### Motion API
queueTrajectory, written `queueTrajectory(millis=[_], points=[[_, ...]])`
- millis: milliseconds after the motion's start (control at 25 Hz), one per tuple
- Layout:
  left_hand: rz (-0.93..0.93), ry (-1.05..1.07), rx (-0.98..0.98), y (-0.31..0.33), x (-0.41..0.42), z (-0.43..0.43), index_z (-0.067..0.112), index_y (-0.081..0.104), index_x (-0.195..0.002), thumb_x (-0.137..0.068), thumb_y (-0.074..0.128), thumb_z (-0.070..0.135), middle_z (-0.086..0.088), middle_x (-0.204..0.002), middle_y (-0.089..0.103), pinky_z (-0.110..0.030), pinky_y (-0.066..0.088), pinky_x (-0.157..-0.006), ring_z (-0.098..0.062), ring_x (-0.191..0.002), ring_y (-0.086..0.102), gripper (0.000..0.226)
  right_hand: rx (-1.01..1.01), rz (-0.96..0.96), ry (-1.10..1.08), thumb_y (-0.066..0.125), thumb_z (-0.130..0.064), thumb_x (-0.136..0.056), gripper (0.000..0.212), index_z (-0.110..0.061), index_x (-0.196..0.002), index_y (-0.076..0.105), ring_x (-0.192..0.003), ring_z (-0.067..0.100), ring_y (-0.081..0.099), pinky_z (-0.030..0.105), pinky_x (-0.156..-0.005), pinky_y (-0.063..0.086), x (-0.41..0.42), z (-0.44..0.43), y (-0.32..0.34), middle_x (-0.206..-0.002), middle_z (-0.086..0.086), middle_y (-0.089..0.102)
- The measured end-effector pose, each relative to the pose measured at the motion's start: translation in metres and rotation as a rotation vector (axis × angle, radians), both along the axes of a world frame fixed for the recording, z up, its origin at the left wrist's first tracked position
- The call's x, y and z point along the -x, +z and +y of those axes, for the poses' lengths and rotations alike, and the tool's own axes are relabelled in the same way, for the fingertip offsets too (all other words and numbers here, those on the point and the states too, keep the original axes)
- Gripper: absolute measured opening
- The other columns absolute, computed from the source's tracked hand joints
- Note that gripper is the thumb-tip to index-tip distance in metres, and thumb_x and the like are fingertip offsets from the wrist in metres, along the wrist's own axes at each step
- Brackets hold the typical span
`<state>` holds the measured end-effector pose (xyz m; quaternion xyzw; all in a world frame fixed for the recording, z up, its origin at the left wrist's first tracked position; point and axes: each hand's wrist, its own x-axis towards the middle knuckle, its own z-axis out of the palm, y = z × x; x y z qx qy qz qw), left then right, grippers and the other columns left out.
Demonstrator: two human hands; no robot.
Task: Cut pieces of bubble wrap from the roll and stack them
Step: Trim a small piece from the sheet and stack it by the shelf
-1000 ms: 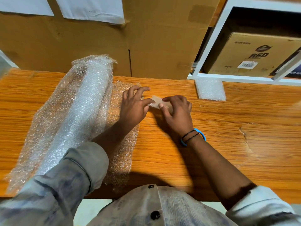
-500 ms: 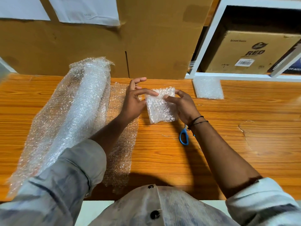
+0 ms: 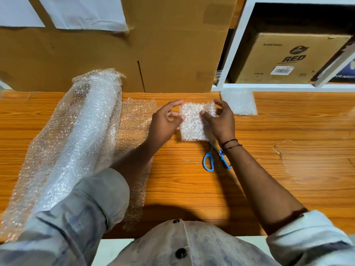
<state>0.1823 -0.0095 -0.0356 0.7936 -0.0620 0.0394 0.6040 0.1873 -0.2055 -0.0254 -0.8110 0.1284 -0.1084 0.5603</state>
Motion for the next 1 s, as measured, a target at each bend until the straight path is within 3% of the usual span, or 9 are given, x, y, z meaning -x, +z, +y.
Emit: queueTrajectory(millis=[120, 240, 360, 480, 680, 800, 920, 1000], points=[[-0.064, 0.058, -0.062, 0.001, -0.006, -0.02, 0.03, 0.067, -0.133, -0.094, 0.072, 0.016, 0.006, -0.117, 0.074, -0.038, 0.064, -0.077, -0.002, -0.093, 0.073, 0.042, 0.145, -0.133, 0.025, 0.083, -0.016, -0.084, 0.08, -0.018, -0.154, 0.043, -0.133, 0.015, 0.052, 0.027, -0.099, 0.049, 0.005, -0.022, -0.004, -0.144, 0.004, 0.055], [-0.108, 0.04, -0.076, 0.001, -0.012, -0.047, 0.028, 0.069, -0.128, -0.095, 0.07, 0.013, 0.015, -0.13, 0.068, -0.034, 0.063, -0.08, -0.005, -0.093, 0.073, 0.036, 0.29, -0.245, 0.11, 0.074, -0.006, -0.087, 0.069, -0.022, -0.15, 0.051, -0.137, 0.019, 0.049, 0.032, -0.095, 0.057, 0.005, -0.052, -0.009, -0.153, 0.006, 0.044], [-0.089, 0.029, -0.084, -0.001, -0.024, -0.082, 0.022, 0.075, -0.118, -0.095, 0.07, 0.012, 0.014, -0.124, 0.072, -0.035, 0.062, -0.081, -0.008, -0.089, 0.074, 0.025, 0.334, -0.257, 0.118, 0.072, -0.001, -0.09, 0.043, -0.02, -0.128, 0.07, -0.116, 0.019, 0.065, 0.02, -0.088, 0.057, 0.0, -0.086, -0.011, -0.154, 0.006, 0.044], [-0.035, 0.034, -0.118, 0.002, -0.041, -0.12, 0.023, 0.077, -0.11, -0.093, 0.072, 0.014, 0.012, -0.117, 0.074, -0.032, 0.062, -0.078, -0.004, -0.083, 0.074, 0.021, 0.334, -0.191, 0.069, 0.071, -0.001, -0.093, 0.031, -0.011, -0.123, 0.074, -0.079, -0.006, 0.063, 0.003, -0.077, 0.048, -0.017, -0.116, -0.006, -0.156, 0.008, 0.045], [-0.036, 0.044, -0.158, 0.008, -0.093, -0.178, 0.017, 0.076, -0.113, -0.09, 0.076, 0.011, 0.004, -0.127, 0.063, -0.013, 0.055, -0.077, -0.003, -0.085, 0.071, 0.024, 0.328, -0.13, 0.042, 0.068, -0.005, -0.096, 0.029, -0.006, -0.124, 0.072, -0.071, -0.01, 0.056, 0.0, -0.076, 0.042, -0.067, -0.164, 0.003, -0.155, 0.006, 0.046], [-0.019, 0.073, -0.198, 0.001, -0.121, -0.197, 0.014, 0.076, -0.115, -0.088, 0.077, 0.009, -0.001, -0.135, 0.057, -0.014, 0.056, -0.086, -0.01, -0.093, 0.072, 0.027, 0.361, -0.08, 0.05, 0.067, -0.008, -0.097, 0.03, -0.007, -0.126, 0.07, -0.071, -0.009, 0.054, 0.001, -0.08, 0.041, -0.093, -0.178, 0.004, -0.155, 0.005, 0.045], [0.041, 0.106, -0.24, -0.01, -0.136, -0.21, 0.015, 0.073, -0.12, -0.088, 0.079, 0.012, -0.002, -0.143, 0.052, -0.022, 0.057, -0.092, -0.013, -0.099, 0.071, 0.032, 0.369, -0.023, 0.072, 0.067, -0.011, -0.097, 0.032, -0.006, -0.129, 0.068, -0.086, 0.005, 0.06, 0.015, -0.098, 0.044, -0.111, -0.188, -0.003, -0.158, 0.006, 0.041], [0.033, 0.118, -0.288, -0.016, -0.137, -0.216, 0.016, 0.069, -0.127, -0.088, 0.079, 0.017, -0.001, -0.145, 0.05, -0.031, 0.058, -0.095, -0.017, -0.103, 0.069, 0.04, 0.404, 0.014, 0.07, 0.065, -0.017, -0.098, 0.035, -0.009, -0.132, 0.067, -0.123, 0.018, 0.056, 0.023, -0.113, 0.036, -0.118, -0.193, -0.011, -0.16, 0.008, 0.037]])
